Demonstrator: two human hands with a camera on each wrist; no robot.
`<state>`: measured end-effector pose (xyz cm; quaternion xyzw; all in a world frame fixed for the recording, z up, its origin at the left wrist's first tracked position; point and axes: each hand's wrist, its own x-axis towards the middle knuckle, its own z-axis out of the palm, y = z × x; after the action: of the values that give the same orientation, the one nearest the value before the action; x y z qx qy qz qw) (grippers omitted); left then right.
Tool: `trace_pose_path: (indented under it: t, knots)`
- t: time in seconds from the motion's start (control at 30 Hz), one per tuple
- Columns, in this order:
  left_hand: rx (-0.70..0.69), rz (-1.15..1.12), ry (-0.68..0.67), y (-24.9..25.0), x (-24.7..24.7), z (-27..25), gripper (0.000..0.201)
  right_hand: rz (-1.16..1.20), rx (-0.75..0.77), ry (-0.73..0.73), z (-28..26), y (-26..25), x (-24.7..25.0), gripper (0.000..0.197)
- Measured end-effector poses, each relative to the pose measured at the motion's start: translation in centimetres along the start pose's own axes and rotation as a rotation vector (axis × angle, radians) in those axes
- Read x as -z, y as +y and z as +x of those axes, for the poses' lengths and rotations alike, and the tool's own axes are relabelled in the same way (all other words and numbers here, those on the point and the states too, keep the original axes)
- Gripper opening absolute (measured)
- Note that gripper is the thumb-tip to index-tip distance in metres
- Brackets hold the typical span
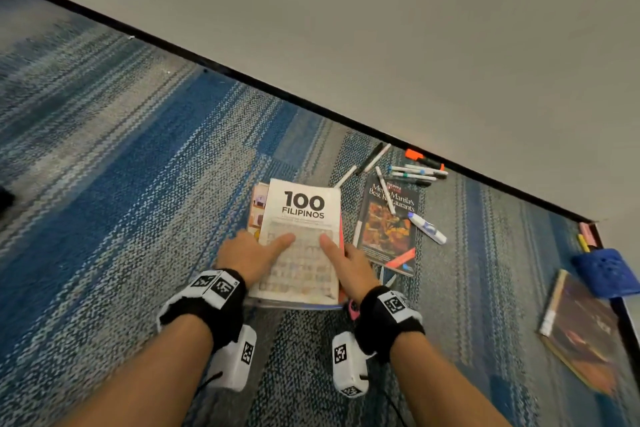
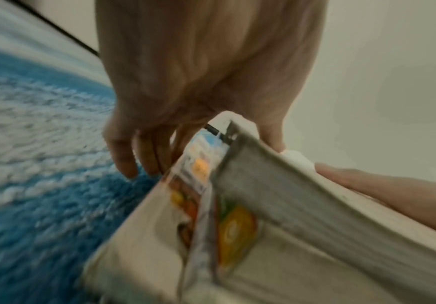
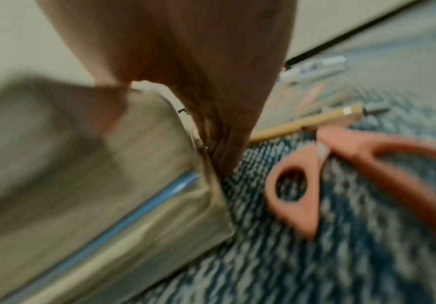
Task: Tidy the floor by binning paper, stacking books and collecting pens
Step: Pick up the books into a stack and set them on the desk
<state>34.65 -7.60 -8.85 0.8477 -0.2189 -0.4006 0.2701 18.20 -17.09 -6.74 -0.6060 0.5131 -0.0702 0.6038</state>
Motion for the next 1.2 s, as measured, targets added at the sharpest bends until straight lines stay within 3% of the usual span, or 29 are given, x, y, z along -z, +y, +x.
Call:
trace_pose_path:
  t: [0.1, 0.2, 0.3, 0.4, 0.47, 0.6, 0.7, 0.77, 0.83, 0.97, 1.03, 1.2]
  knots:
    - [-0.043, 0.330, 0.179, 2.3, 0.3, -0.7, 0.094, -0.517, 0.101, 0.072, 0.4, -0.1, 2.4, 0.047]
    - [-0.260, 0.354, 0.345, 7.5, -0.6, -1.6, 0.069, -0.810, 0.181, 0.147, 1.0, -2.6, 7.6, 0.042]
    - [-0.463, 0.312, 0.252, 12.8, -4.6, -1.8, 0.049, -1.096, 0.095, 0.093, -0.2, -4.8, 14.6, 0.038]
    - [-0.462, 0.322, 0.064, 17.0, -9.8, -2.2, 0.049, -1.324, -0.070, 0.094, -2.5, -3.6, 21.9, 0.040]
    - [-0.353, 0.357, -0.005, 18.3, -13.1, -1.7, 0.061, -1.241, -0.146, 0.158, -4.4, -0.8, 26.4, 0.037]
    - [-0.116, 0.509, 0.065, 17.2, -17.8, 1.4, 0.092, -0.941, -0.378, 0.357, -7.1, 7.9, 33.7, 0.038]
    - [-0.032, 0.485, 0.140, 16.8, -19.7, 1.5, 0.078, -0.851, -0.598, 0.589, -7.7, 15.3, 37.2, 0.063]
    - [-0.027, 0.439, 0.257, 16.0, -20.7, 0.9, 0.085, -0.693, -0.728, 0.809, -7.4, 18.7, 38.9, 0.079]
    - [-0.024, 0.402, 0.317, 15.4, -21.5, 0.8, 0.093, -0.556, -0.841, 0.885, -6.7, 21.7, 40.6, 0.089]
    - [0.023, 0.401, 0.340, 15.6, -21.9, 1.1, 0.098, -0.379, -0.816, 0.720, -4.0, 30.6, 45.7, 0.110]
    - [0.055, 0.397, 0.323, 16.2, -21.8, 0.9, 0.101, -0.208, -0.729, 0.641, -2.5, 35.2, 48.9, 0.101]
    - [0.025, 0.342, 0.248, 16.0, -21.3, 0.7, 0.106, 0.247, -0.439, 0.559, -3.2, 29.4, 46.8, 0.103]
